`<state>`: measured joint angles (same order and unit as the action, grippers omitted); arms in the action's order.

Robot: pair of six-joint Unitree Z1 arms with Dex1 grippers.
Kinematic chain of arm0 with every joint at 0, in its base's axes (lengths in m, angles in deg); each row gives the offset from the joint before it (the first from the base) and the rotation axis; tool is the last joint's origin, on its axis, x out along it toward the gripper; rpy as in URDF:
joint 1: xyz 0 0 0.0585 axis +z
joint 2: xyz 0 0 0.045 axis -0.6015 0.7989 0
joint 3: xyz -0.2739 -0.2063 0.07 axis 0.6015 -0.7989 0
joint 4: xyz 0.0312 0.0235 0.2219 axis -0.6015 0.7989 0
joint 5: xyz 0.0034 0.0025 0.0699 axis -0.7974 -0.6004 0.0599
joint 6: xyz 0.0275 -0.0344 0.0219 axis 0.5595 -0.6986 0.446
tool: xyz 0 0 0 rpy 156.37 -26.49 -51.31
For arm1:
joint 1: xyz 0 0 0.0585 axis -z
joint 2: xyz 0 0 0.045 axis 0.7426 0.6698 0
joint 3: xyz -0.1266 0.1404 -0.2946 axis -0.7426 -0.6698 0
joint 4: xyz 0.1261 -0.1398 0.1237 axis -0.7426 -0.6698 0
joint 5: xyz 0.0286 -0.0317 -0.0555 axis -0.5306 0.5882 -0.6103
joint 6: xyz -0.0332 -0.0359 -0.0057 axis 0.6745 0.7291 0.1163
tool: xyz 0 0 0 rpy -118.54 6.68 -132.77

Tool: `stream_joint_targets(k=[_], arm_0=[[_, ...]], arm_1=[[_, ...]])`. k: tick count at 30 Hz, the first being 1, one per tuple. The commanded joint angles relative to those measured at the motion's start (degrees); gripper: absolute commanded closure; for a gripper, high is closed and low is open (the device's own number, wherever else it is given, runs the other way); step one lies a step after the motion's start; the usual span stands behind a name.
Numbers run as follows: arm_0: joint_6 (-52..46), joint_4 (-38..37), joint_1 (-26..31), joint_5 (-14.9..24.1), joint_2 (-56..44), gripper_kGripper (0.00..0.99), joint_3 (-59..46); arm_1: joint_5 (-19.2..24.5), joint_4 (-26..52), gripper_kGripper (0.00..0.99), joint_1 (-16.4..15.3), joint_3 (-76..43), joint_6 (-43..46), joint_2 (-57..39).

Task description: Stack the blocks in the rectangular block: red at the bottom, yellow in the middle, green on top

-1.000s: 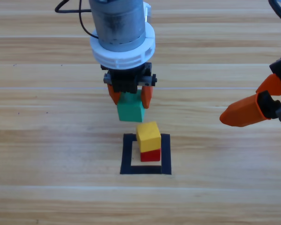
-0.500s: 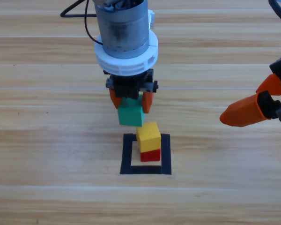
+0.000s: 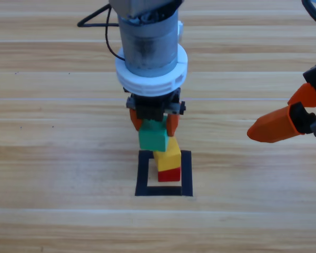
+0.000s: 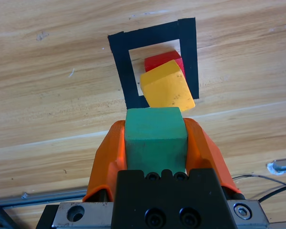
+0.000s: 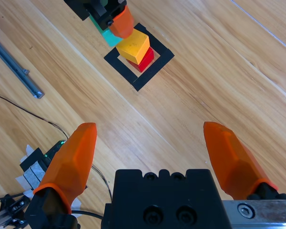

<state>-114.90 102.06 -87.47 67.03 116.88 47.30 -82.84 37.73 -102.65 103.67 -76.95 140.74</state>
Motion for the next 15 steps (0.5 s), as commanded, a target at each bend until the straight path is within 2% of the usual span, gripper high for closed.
stream_joint_targets(k=[1,15], arm_0=[[-2.7,0.6,-1.0,0.7,3.5,0.99,-0.1],[-5.8,0.6,-1.0,1.0,5.3,0.962,2.2]], arm_1=[[0.1,1.1,0.0,1.4,-1.6,0.7,-0.4],[0.1,1.1,0.0,1.4,-1.6,0.8,-0.5]])
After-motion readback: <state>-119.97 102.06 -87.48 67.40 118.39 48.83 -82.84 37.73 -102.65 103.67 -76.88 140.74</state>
